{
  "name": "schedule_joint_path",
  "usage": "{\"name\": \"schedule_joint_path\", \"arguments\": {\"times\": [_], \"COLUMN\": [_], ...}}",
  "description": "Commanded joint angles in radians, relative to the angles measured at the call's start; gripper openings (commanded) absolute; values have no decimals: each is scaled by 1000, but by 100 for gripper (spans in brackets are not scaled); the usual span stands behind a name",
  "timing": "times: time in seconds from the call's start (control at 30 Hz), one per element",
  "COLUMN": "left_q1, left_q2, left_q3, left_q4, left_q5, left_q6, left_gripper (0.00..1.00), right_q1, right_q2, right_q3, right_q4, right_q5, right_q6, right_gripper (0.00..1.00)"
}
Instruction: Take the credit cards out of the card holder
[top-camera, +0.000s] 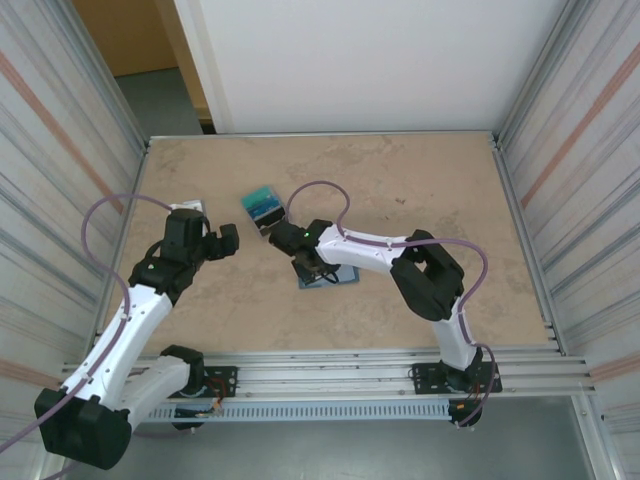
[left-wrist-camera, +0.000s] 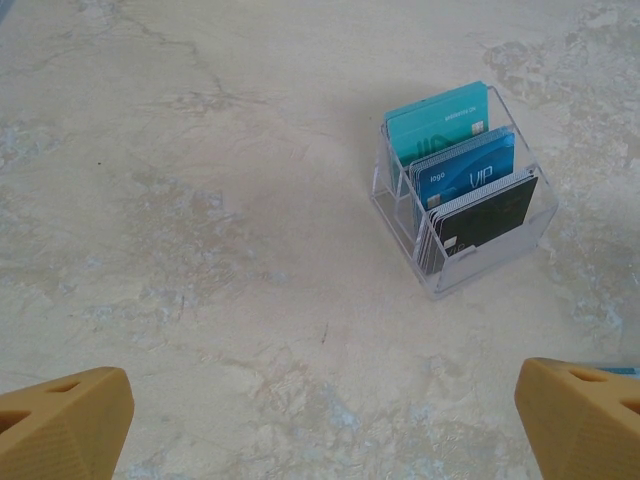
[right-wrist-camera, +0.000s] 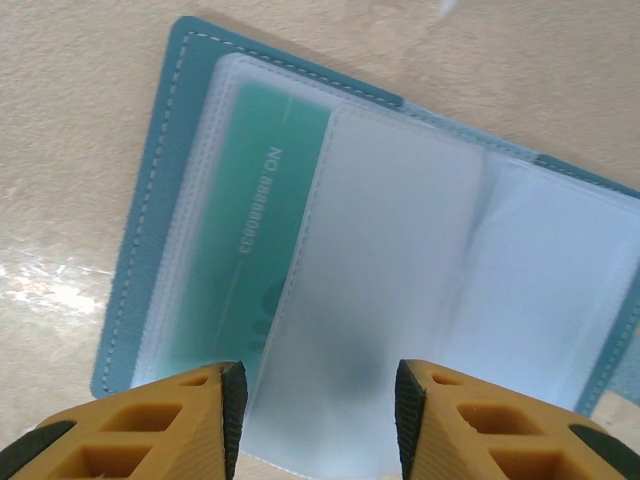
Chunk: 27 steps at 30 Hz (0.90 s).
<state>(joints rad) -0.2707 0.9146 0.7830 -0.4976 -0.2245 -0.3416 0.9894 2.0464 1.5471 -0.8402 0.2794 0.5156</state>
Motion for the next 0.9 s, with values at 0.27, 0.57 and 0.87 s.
{"name": "schedule_joint_path", "arguments": {"times": [0.27,0.57,0.87], "left_q1": [10,-5,-165], "left_q2": [-21,-17,22], "left_q3": [38,39,-4], "left_q4": [-13,2,43], "left_q5": [19,54,-39], "left_q6": [1,16,-5], "left_gripper": [99,99,99], "right_q1": [-22,-78,-107], "right_q2": [-73,-130,-128], "right_q3": [-9,-74,-140], "right_q4": [-59,-54,-24], "right_q5": [118,141,112], "right_q6": [35,46,45], "right_gripper": [47,41,31]}}
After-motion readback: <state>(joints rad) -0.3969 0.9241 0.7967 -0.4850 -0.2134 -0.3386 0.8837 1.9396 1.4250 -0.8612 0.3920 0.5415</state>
